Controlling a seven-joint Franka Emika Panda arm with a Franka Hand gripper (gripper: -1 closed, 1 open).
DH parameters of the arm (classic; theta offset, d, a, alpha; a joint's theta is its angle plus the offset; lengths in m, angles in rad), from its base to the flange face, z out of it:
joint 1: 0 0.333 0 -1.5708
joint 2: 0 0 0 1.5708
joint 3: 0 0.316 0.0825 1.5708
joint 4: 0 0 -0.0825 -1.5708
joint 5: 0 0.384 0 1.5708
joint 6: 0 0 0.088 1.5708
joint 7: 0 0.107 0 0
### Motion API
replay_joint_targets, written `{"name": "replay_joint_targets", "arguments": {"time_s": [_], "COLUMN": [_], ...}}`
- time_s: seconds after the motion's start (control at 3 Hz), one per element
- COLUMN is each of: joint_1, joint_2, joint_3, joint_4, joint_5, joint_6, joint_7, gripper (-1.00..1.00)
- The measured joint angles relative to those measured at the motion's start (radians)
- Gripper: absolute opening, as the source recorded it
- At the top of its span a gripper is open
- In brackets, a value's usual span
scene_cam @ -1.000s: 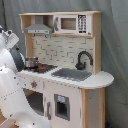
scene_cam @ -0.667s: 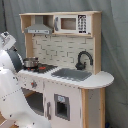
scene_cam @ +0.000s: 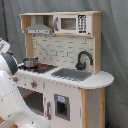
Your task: Play with the kitchen
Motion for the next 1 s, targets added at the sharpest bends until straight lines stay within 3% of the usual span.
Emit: {"name": "replay_joint_targets", "arguments": {"time_s": [1.0], "joint_1": [0.093], "joint_2": [-0.027], "joint_3": [0.061], "joint_4": [-0.011], "joint_5": [-0.250], "joint_6": [-0.082], "joint_7": [-0.170], "gripper": [1.00]}}
